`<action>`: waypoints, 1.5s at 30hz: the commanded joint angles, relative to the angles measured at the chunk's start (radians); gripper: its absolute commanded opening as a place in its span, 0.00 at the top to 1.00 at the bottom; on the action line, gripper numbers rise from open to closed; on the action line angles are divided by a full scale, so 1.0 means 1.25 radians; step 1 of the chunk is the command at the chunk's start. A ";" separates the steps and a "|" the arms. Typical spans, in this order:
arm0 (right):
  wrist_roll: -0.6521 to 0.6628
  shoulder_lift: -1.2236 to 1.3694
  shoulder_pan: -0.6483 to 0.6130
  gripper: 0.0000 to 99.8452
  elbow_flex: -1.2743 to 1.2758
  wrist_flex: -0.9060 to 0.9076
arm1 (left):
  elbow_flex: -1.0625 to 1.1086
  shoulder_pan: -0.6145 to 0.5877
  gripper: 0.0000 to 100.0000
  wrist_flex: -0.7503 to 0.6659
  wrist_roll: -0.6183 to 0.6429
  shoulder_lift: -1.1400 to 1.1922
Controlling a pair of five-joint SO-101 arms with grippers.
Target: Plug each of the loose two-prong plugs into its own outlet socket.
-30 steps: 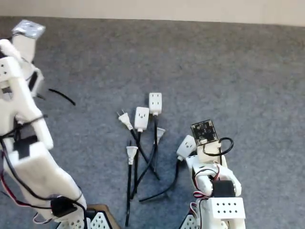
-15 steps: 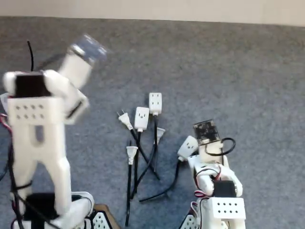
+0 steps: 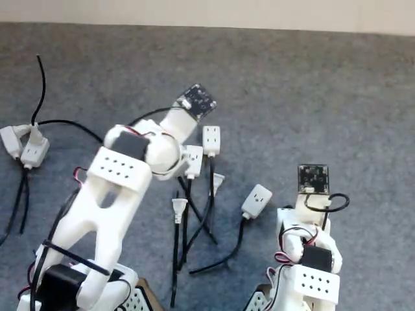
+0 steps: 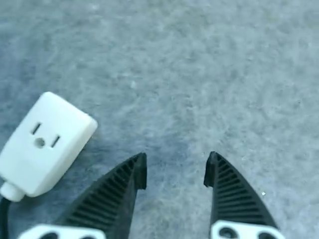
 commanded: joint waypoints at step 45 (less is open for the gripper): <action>-0.017 -0.007 -0.075 0.81 -0.042 0.006 | -0.186 -0.310 0.77 -0.222 0.001 0.495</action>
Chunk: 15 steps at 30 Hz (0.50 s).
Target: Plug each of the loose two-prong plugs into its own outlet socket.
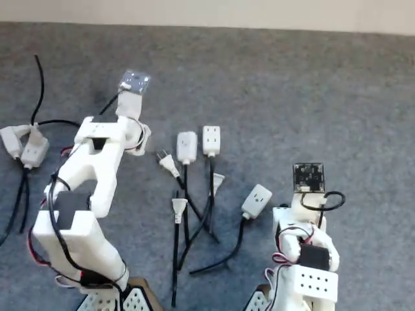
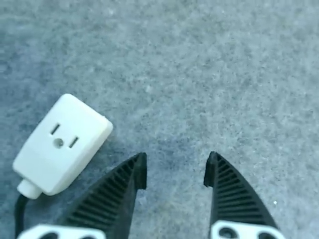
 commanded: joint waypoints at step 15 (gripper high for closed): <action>-0.007 -0.006 -0.021 0.81 -0.040 0.006 | -0.117 0.128 0.76 0.117 0.086 -0.164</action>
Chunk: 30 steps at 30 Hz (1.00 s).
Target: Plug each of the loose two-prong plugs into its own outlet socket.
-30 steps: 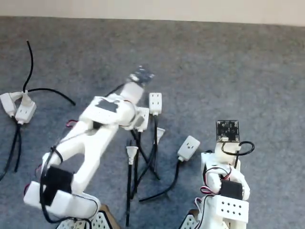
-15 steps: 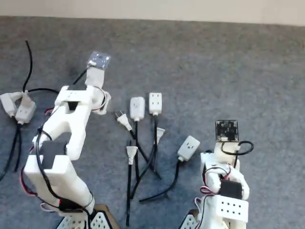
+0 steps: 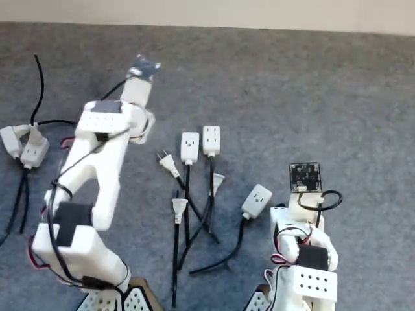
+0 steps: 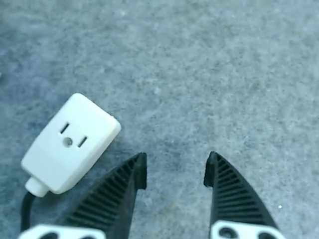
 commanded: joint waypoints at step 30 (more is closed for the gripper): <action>0.014 -0.009 -0.009 0.81 -0.017 0.003 | -0.037 0.035 0.77 -0.043 0.037 -0.007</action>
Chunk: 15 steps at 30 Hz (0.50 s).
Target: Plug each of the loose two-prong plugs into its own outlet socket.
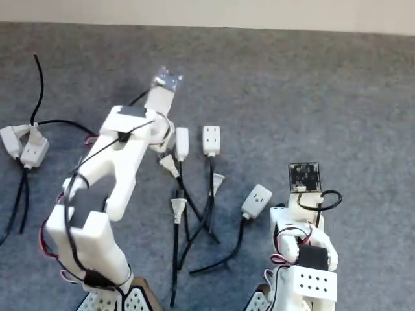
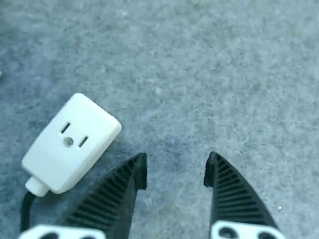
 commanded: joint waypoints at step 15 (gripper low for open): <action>0.007 -0.009 -0.009 0.81 -0.017 0.003 | 0.127 0.137 0.77 -0.029 0.038 -0.258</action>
